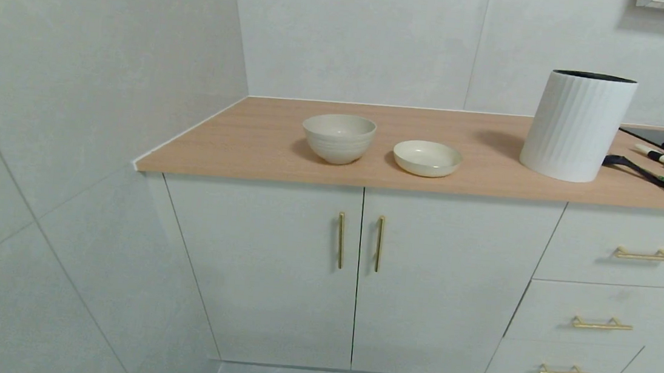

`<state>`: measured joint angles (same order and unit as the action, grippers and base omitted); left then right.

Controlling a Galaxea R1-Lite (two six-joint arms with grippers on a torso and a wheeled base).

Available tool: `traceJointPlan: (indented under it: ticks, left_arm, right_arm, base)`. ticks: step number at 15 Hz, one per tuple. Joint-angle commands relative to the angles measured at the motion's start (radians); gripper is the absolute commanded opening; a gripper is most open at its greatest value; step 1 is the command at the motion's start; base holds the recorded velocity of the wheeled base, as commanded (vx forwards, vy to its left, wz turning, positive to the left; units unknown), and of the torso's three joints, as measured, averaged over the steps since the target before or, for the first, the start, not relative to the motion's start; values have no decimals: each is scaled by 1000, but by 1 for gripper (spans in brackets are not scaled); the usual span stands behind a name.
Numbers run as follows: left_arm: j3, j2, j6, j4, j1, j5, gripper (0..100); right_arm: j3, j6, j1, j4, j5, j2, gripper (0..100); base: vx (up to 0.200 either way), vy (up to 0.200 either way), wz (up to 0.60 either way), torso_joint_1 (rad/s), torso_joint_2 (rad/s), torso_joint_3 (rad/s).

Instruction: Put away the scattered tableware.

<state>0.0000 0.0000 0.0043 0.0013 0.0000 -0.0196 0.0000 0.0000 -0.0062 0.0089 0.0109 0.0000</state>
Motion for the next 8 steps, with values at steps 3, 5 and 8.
traceJointPlan:
  ticks: [3, 5, 8]
  left_arm:
    - [0, 2, -1, -1, 0, 0, 100]
    - [0, 2, -1, -1, 0, 0, 100]
    - [0, 2, -1, -1, 0, 0, 100]
  right_arm:
    - [0, 0, 0, 0, 0, 0, 100]
    - [0, 0, 0, 0, 0, 0, 100]
    - [0, 0, 0, -1, 1, 2, 100]
  base:
    - [0, 0, 0, -160, 468, 302]
    - [0, 0, 0, -137, 456, 300]
    - [0, 0, 0, -108, 411, 292]
